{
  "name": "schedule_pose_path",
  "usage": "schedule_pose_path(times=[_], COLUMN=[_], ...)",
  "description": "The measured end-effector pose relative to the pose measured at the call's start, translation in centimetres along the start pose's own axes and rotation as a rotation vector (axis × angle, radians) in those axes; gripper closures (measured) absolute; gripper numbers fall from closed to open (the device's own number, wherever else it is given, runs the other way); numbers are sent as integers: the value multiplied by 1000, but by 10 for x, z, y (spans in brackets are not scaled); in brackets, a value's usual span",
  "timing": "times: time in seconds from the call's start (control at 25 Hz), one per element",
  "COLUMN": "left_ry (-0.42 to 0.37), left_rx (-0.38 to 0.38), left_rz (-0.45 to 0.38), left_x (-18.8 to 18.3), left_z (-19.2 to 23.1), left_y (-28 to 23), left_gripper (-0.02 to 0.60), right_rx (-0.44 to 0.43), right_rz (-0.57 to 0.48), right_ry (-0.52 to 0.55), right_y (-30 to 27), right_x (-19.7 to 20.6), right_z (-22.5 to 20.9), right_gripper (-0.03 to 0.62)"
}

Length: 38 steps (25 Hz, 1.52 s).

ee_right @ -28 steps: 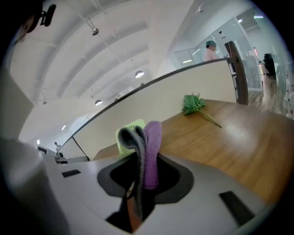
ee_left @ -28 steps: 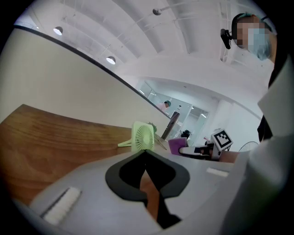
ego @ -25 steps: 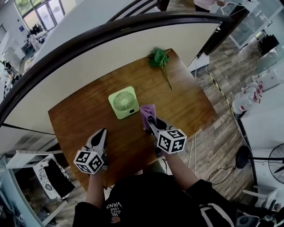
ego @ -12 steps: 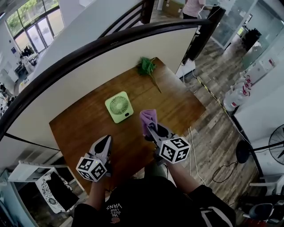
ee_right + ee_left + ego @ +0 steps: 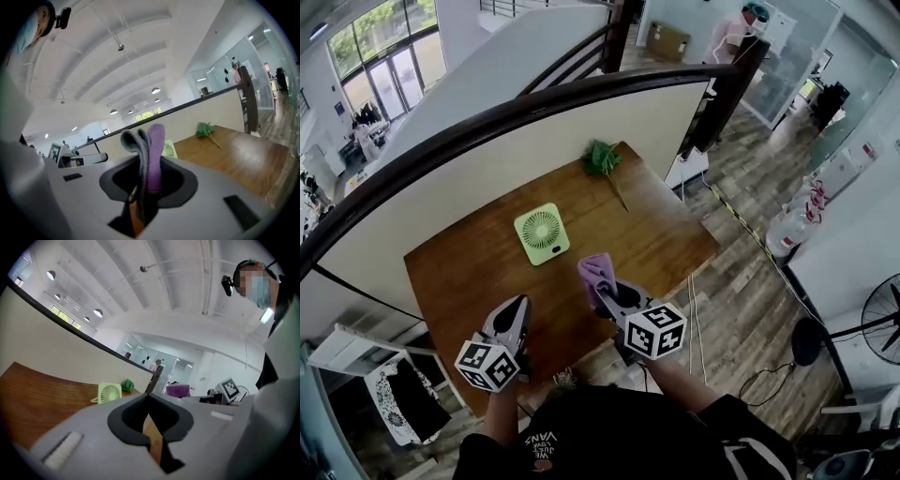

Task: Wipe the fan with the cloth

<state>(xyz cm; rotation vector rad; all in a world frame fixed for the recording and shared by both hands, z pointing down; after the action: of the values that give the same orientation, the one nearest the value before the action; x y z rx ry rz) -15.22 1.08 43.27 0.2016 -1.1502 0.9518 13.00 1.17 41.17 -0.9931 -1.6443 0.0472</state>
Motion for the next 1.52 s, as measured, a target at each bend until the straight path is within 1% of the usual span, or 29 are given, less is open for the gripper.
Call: schedule_pose_path(times=[0.16, 0.32, 0.48, 0.88, 1.24, 1.52], left_ry=[-6, -5, -26, -21, -2, 4], left_rx=[-42, -74, -104, -155, -190, -220], left_rz=[-27, -64, -75, -77, -79, -71], left_x=[6, 15, 27, 68, 100, 112], left_z=[-27, -55, -81, -133, -163, -178], left_y=[7, 14, 21, 42, 51, 57], left_gripper=[570, 570, 569, 571, 570, 569], right_rx=[-22, -42, -62, -107, -140, -153], right_rz=[-6, -4, -1, 16, 48, 59], right_ry=[28, 27, 33, 45, 68, 99], right_y=[24, 46, 66, 104, 123, 134], right_x=[1, 11, 27, 63, 86, 94], right_z=[-4, -7, -8, -3, -3, 1], right_gripper=[491, 492, 491, 491, 493, 493])
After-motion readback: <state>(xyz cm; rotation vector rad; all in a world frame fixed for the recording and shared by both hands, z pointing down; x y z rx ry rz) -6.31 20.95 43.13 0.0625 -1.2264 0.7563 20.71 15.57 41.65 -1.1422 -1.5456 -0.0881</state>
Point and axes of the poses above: the fingertips, and each gripper's own axes: y backward along the fingers, z to its left, x out of its underside, the point moved 10 cm from there along y, backward along the fingers, and after that the axes turned 15 degrees about z, right-handed, at the moved point
